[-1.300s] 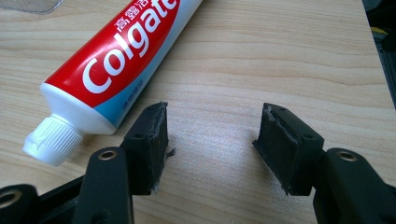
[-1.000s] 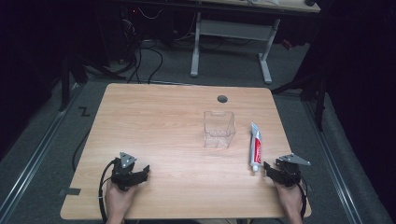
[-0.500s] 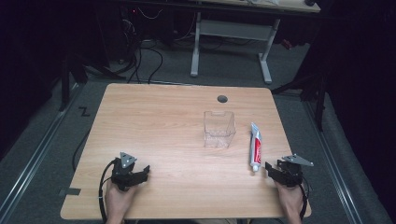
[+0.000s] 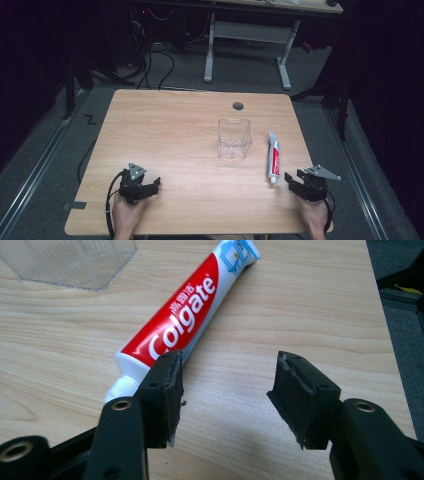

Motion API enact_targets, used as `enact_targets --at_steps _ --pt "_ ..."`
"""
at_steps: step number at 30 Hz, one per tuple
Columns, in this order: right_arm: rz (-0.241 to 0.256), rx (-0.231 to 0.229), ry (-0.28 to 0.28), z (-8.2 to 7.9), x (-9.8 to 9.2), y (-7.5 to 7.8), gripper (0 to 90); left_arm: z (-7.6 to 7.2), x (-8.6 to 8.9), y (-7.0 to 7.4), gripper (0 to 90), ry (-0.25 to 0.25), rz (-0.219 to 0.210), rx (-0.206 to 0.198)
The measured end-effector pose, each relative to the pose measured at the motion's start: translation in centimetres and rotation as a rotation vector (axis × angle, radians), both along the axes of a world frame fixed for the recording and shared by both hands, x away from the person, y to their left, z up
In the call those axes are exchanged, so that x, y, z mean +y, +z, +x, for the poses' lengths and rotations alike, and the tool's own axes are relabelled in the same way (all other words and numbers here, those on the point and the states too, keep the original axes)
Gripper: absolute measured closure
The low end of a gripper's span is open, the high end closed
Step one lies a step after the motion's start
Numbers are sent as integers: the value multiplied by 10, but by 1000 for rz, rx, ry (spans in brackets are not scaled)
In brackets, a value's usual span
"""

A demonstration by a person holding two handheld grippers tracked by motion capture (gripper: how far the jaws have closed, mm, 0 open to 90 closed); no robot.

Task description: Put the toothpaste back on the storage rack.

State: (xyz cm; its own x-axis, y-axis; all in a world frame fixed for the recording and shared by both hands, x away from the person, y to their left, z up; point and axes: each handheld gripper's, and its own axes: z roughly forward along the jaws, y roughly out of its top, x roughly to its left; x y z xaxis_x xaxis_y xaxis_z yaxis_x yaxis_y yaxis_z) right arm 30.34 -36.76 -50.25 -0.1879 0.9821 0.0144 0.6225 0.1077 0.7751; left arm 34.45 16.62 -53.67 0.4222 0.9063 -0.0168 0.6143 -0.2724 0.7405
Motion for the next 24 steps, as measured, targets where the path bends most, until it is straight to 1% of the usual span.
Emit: enact_targets --at_steps 2,7,15,22,24 --pt "-1 -1 12 0 2 3 463 0 0 0 248 0 -1 0" --pt "-21 -1 32 1 8 9 466 0 0 0 247 0 -1 0" --pt "-13 -2 39 5 15 16 474 0 0 0 247 -2 1 1" --pt "-9 0 55 13 20 21 479 0 0 0 246 -1 1 1" --pt "-16 1 58 15 21 22 476 0 0 0 246 -2 2 0"
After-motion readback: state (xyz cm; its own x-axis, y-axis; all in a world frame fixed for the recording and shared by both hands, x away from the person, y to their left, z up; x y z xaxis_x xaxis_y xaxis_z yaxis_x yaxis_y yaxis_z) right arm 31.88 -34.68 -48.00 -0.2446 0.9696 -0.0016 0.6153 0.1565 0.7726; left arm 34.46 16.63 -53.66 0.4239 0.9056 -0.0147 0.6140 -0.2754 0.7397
